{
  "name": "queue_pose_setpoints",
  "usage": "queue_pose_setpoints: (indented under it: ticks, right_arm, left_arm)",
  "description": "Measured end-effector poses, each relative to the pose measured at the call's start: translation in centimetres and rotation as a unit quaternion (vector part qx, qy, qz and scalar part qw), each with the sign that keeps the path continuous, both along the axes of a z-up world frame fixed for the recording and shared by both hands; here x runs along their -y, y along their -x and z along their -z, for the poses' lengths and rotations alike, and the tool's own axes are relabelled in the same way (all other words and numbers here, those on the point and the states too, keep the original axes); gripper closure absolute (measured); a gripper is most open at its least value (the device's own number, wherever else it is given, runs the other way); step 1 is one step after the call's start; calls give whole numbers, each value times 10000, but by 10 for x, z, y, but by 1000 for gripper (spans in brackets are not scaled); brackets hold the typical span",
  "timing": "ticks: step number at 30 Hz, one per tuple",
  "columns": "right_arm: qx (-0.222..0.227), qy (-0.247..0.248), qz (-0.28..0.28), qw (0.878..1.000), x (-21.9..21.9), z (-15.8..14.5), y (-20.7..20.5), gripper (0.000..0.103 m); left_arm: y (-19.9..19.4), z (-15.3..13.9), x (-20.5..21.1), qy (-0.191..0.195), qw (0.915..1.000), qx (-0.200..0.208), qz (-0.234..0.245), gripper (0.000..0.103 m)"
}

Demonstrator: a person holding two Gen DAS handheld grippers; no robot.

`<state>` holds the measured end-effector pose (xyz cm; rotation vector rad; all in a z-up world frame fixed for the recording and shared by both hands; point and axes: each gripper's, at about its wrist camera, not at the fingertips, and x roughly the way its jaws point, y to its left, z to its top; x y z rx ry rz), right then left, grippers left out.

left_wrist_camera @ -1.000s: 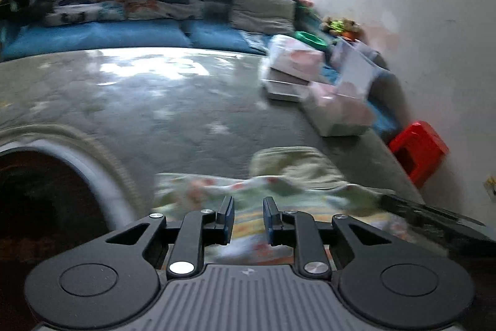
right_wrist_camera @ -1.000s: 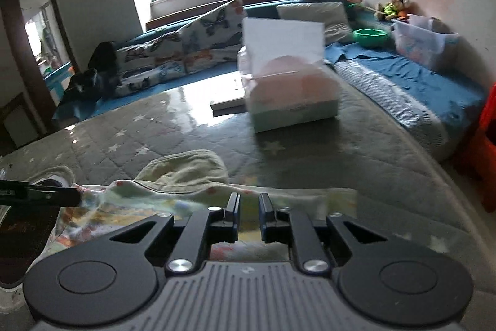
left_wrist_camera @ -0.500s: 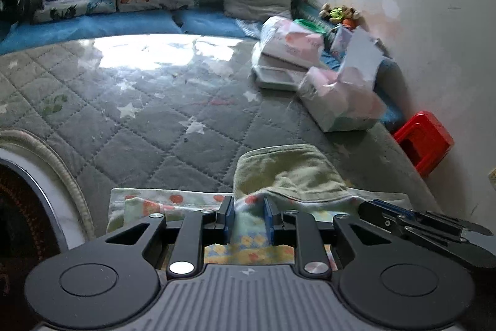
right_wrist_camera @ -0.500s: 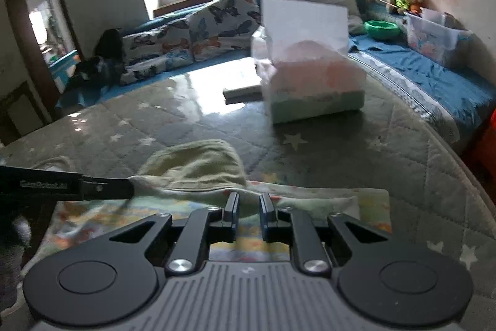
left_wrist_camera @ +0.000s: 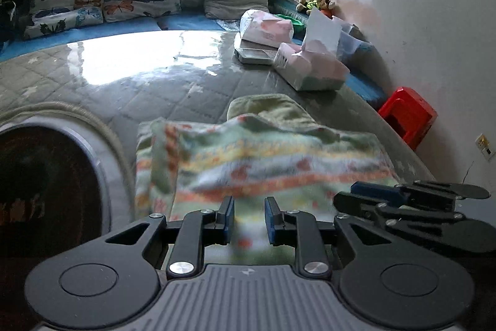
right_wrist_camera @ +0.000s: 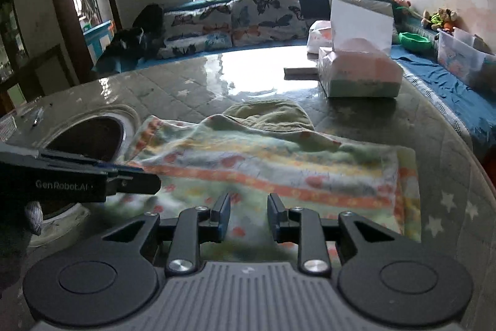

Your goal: Fold clothes

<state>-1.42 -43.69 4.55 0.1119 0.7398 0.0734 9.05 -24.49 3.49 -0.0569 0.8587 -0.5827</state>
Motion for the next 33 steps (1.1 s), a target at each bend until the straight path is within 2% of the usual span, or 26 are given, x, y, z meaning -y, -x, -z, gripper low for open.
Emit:
queue_pose_setpoints:
  ticks: [2, 5, 8, 9, 13, 14, 15, 16, 20, 21, 23, 24, 27, 29, 33]
  right_arm:
    - [12, 48, 83, 10000, -4, 3, 7, 77]
    - [92, 440, 106, 9989, -17, 7, 16, 77]
    - [305, 670, 115, 9972, -25, 2, 27, 73]
    - [357, 703, 117, 9968, -27, 1, 30, 69]
    - [266, 618, 159, 9976, -27, 10, 29, 69]
    - [275, 597, 175, 9977, -26, 10, 29, 69]
    - [294, 551, 192, 9979, -26, 8, 31, 65]
    - [313, 509, 206, 9980, -25, 6, 32, 58]
    - [380, 458, 243, 9979, -26, 5, 40, 46]
    - [379, 432, 269, 9980, -27, 6, 41, 39]
    - [383, 376, 316, 9981, -27, 8, 44, 37]
    - [396, 330, 328, 9981, -28, 9, 47, 36]
    - [469, 267, 416, 9977, -31, 10, 55, 20]
    - [541, 313, 446, 9971, -34, 8, 59, 17]
    - [649, 411, 529, 9956, -39, 6, 66, 4]
  left_arm:
    - [5, 4, -6, 32, 10000, -32, -57, 80]
    - [13, 5, -12, 55, 9999, 3, -120, 79]
    - [21, 1, -19, 150, 9997, 72, -170, 72]
    - [23, 1, -20, 153, 9997, 77, -173, 70]
    - [30, 2, -24, 133, 9997, 51, -199, 70]
    - [31, 1, -26, 141, 9997, 39, -213, 66]
    - [33, 0, -28, 148, 9996, 26, -227, 58]
    - [36, -1, -30, 142, 9996, 20, -247, 56]
    - [46, -7, -39, -19, 9994, 105, -342, 43]
    - [48, -7, -41, -39, 9993, 86, -361, 39]
    - [51, -5, -47, -61, 9991, 36, -428, 32]
    - [52, -4, -50, -71, 9989, 10, -464, 30]
    - [56, -1, -59, -75, 9983, -74, -565, 25]
    - [58, 1, -65, -45, 9979, -152, -635, 21]
    - [66, 0, -71, -18, 9976, -141, -682, 12]
